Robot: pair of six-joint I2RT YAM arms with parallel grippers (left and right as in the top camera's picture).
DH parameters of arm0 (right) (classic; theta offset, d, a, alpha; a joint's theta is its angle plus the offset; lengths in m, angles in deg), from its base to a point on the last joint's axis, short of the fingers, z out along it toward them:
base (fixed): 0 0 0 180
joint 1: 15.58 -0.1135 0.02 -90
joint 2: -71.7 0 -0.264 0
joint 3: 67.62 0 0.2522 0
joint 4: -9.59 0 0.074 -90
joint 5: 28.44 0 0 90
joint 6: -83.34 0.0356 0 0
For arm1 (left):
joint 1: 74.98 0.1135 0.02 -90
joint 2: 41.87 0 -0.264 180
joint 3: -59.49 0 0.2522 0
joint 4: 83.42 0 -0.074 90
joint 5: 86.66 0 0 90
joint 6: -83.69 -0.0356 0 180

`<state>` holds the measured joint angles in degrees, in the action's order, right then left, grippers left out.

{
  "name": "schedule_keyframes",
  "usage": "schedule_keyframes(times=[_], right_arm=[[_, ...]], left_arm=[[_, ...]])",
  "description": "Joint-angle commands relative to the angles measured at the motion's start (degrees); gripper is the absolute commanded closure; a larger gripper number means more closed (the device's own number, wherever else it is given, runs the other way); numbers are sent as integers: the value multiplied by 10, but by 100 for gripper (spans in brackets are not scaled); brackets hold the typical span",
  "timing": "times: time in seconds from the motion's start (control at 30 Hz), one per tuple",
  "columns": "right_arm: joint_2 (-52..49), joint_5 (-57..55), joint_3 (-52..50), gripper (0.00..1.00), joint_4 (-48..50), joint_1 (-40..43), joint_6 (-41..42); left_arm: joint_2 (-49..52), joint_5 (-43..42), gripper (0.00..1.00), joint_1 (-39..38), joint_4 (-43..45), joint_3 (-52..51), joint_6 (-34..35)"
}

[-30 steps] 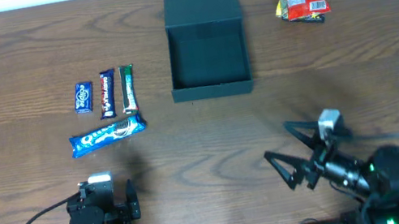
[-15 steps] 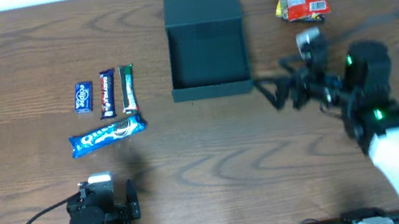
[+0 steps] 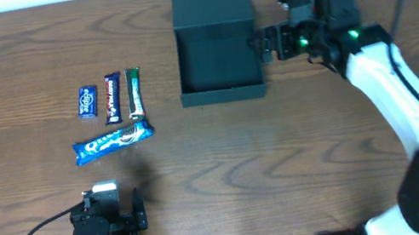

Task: Pack container
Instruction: 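Move the right gripper to the black box's lid edge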

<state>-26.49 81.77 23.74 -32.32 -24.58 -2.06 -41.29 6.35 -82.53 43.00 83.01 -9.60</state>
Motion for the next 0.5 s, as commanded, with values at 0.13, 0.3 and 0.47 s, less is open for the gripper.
schedule_keyframes(times=[0.13,0.3,0.47], right_arm=[[-76,-57,32,1,-26,-31,-21],[-89,-59,31,1,-47,-32,-21],[-116,-69,31,1,-42,-33,-21]], left_arm=[[-3,4,5,0,-10,-5,-8],[-3,3,5,0,-11,-5,-8],[-3,3,5,0,-11,-5,-8]])
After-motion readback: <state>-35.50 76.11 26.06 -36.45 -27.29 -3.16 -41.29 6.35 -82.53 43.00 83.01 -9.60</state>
